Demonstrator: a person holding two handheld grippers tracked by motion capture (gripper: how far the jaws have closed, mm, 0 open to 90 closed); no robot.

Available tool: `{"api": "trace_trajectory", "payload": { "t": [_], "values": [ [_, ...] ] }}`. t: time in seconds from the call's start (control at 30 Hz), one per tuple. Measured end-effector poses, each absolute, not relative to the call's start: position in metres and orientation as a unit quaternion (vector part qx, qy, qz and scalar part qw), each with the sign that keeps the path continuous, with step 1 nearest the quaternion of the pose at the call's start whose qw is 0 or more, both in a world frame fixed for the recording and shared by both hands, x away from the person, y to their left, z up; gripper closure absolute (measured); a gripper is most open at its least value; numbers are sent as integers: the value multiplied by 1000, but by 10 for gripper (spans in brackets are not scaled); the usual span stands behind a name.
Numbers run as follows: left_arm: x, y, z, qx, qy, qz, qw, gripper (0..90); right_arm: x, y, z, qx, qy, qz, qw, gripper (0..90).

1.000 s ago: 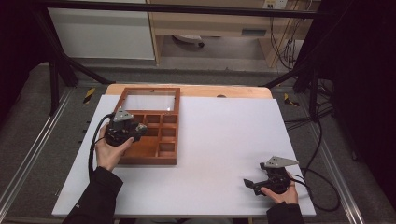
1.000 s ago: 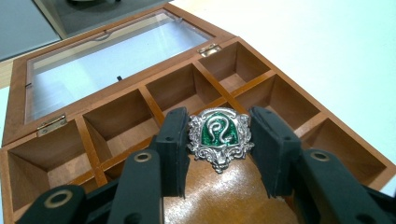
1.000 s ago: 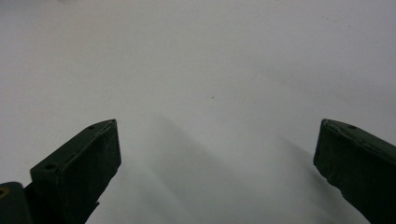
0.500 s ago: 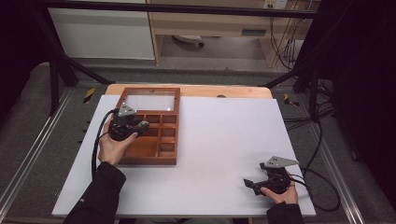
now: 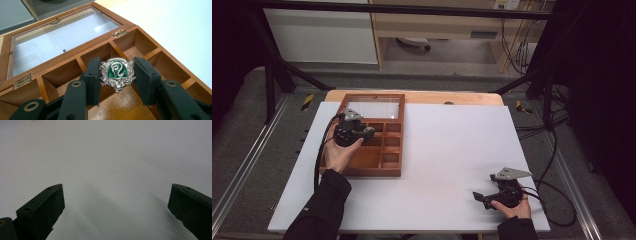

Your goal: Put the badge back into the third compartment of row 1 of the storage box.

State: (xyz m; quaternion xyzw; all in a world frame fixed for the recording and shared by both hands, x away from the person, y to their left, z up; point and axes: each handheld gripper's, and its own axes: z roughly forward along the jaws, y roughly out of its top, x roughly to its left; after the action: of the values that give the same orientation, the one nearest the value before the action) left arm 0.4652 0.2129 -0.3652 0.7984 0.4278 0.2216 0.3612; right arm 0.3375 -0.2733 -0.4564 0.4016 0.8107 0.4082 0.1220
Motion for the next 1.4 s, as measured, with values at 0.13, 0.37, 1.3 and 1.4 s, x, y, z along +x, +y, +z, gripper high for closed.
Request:
{"api": "trace_trajectory", "payload": {
  "t": [0.13,0.37,1.3,1.4],
  "values": [
    [470,210,-368,798,430,222,358,575,337,-273,-456,401,811,408,122,10],
    [478,207,-373,798,433,222,356,575,337,-273,-456,401,811,408,121,11],
    [501,202,-398,794,452,225,338,575,337,-273,-456,401,811,409,122,10],
    [503,200,-399,795,451,226,336,575,337,-273,-456,401,811,409,121,11]
  ]
}}
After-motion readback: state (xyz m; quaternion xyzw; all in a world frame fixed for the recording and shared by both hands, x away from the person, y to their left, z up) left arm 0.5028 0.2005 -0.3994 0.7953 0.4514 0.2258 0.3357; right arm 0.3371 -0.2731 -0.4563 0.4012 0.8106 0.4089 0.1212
